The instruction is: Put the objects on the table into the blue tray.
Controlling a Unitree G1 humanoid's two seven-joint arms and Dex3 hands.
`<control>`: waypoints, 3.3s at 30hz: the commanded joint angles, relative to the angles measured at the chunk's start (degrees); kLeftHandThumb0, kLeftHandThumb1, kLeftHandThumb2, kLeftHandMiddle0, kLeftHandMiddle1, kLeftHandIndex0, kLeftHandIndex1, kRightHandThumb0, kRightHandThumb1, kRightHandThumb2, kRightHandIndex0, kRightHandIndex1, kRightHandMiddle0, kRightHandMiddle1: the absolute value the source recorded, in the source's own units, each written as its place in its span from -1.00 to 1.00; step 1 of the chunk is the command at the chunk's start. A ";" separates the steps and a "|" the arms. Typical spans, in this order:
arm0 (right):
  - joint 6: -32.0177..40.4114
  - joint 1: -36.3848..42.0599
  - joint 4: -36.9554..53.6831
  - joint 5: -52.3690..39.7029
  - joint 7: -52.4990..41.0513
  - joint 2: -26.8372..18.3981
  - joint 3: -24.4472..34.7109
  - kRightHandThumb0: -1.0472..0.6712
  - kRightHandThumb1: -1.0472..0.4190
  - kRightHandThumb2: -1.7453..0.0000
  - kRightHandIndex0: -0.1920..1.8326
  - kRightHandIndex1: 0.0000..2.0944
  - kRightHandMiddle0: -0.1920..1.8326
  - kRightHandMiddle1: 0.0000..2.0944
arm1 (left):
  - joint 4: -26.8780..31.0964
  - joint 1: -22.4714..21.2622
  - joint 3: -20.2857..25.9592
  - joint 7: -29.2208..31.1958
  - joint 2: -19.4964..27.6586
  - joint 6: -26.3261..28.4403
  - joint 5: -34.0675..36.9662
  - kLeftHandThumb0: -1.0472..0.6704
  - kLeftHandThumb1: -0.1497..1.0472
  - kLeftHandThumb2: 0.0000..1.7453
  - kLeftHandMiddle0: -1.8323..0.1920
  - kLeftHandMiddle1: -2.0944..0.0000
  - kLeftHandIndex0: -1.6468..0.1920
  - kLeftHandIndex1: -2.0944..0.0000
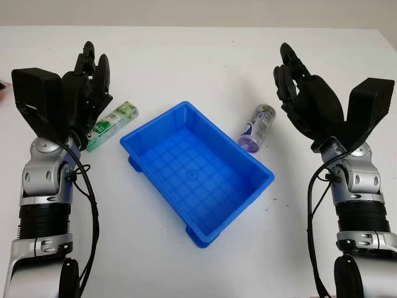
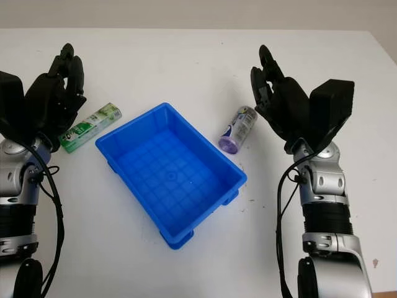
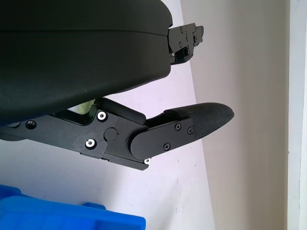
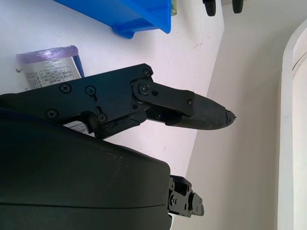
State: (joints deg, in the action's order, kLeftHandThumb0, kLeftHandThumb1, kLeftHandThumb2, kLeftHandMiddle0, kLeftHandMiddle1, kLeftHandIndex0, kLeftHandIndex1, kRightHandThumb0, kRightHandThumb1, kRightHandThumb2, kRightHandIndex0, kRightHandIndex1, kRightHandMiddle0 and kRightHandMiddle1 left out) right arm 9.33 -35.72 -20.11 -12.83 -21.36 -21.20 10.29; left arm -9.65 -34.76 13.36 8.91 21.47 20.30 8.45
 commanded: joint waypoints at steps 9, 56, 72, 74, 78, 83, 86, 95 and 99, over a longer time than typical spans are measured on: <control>-1.93 -0.88 -1.09 0.67 -2.51 -1.96 0.10 -0.62 -1.00 0.30 -1.00 -1.00 -1.00 -1.00 | 1.13 0.52 -0.45 -0.51 -0.05 -0.04 -0.39 -0.59 1.00 -0.24 1.00 1.00 1.00 1.00; -51.79 -22.11 -30.35 58.89 4.17 -21.74 -37.48 -0.16 -0.80 0.93 -0.31 -0.77 -0.35 -0.58 | 1.82 1.02 -0.67 -0.41 0.15 0.95 -0.19 -0.59 1.00 -0.23 1.00 1.00 1.00 1.00; -50.81 -22.63 -27.95 69.67 21.93 -24.77 -41.75 -0.42 -0.90 0.92 -0.43 1.00 -0.66 1.00 | 0.27 -0.37 -0.55 -0.17 0.02 0.35 0.24 -0.58 1.00 -0.23 1.00 1.00 1.00 1.00; -51.01 -22.76 -28.66 71.01 25.91 -24.72 -42.39 -0.40 -0.94 0.92 -0.29 1.00 -0.60 1.00 | 0.14 -0.51 -0.63 -0.21 0.05 0.35 0.22 -0.58 1.00 -0.23 1.00 1.00 1.00 1.00; -50.99 -23.39 -30.38 73.42 32.94 -24.36 -43.70 -0.24 -1.00 0.83 0.19 1.00 -0.44 1.00 | -0.38 -0.68 -0.53 -0.03 0.12 -0.05 0.34 -0.58 1.00 -0.24 1.00 1.00 1.00 1.00; -50.96 -24.25 -33.22 72.03 35.96 -23.31 -43.36 -0.18 -1.00 0.83 0.25 1.00 -0.40 1.00 | -0.28 -0.74 -0.60 -0.20 0.20 0.21 0.24 -0.58 1.00 -0.25 1.00 1.00 1.00 1.00; -51.17 -24.90 -34.38 70.51 36.45 -22.90 -42.83 -0.15 -1.00 0.89 0.16 1.00 -0.43 1.00 | 0.13 -0.54 -0.71 -0.24 0.19 0.33 0.18 -0.58 1.00 -0.25 1.00 1.00 1.00 1.00; -52.12 -26.14 -36.47 62.82 38.42 -20.88 -39.05 -0.08 -0.96 0.93 0.06 1.00 -0.40 1.00 | 0.02 -0.32 -0.90 0.04 0.29 0.80 0.15 -0.57 1.00 -0.24 1.00 1.00 1.00 1.00; -51.48 -27.53 -35.77 57.31 36.54 -19.25 -35.43 -0.13 -0.97 0.94 0.21 1.00 -0.25 1.00 | -0.51 -0.32 -1.12 0.26 0.31 0.56 -0.09 -0.57 1.00 -0.25 1.00 1.00 1.00 1.00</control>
State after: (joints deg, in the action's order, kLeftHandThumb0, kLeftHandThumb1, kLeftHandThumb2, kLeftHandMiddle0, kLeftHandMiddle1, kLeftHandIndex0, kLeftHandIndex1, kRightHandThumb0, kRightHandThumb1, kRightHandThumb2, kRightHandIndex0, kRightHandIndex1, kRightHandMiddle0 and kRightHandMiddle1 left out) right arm -42.38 -61.64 -56.41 45.77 15.44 -40.88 -26.48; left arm -10.10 -34.52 12.31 9.01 21.40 21.10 8.52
